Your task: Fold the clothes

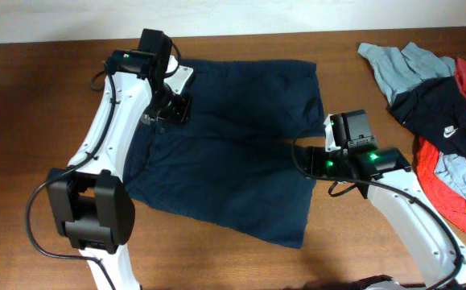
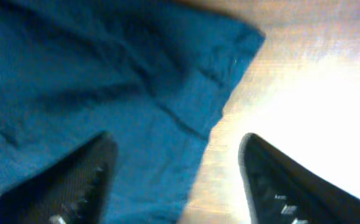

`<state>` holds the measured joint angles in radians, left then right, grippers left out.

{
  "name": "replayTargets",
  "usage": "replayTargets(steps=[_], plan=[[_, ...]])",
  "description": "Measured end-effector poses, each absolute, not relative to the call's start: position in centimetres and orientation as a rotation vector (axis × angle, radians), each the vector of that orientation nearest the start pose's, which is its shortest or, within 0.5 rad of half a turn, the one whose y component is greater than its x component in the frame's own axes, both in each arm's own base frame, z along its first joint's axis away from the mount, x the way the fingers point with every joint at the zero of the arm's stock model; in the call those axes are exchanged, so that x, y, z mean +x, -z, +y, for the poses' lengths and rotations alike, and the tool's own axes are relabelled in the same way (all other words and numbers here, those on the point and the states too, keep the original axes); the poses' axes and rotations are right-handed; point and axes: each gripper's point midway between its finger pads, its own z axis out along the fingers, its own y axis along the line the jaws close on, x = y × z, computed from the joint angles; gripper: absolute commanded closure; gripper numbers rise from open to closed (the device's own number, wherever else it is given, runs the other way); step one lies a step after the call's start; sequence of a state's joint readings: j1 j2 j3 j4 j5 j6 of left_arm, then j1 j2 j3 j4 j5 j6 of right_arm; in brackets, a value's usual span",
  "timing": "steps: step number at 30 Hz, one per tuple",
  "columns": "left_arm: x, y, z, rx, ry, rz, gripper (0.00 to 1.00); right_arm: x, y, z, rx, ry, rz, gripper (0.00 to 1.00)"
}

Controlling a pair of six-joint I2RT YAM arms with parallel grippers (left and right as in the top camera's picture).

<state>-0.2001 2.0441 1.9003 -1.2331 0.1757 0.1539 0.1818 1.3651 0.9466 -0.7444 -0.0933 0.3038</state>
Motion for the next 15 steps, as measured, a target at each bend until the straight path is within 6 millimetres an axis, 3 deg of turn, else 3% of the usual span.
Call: replayTargets(steps=[3,5,10,13,15], plan=[[42.4,-13.3,-11.2,0.539,0.222,2.895,0.61,28.5,-8.4,7.7,0.205,-0.308,2.875,0.83],[42.4,-13.2,-10.7,0.535,0.183,2.906,0.61,26.6,-7.0,9.6,0.207,-0.476,2.997,0.72],[41.9,-13.0,-9.1,0.469,0.148,2.954,0.55,22.5,-7.4,14.2,0.019,-0.794,3.126,0.61],[42.1,-12.7,-6.9,0.375,0.14,2.971,0.55,22.4,-6.7,14.5,-0.039,-0.706,3.127,0.61],[41.9,-12.1,-5.5,0.31,0.138,2.997,0.55,22.3,-5.1,14.0,-0.02,-0.621,3.14,0.61]])
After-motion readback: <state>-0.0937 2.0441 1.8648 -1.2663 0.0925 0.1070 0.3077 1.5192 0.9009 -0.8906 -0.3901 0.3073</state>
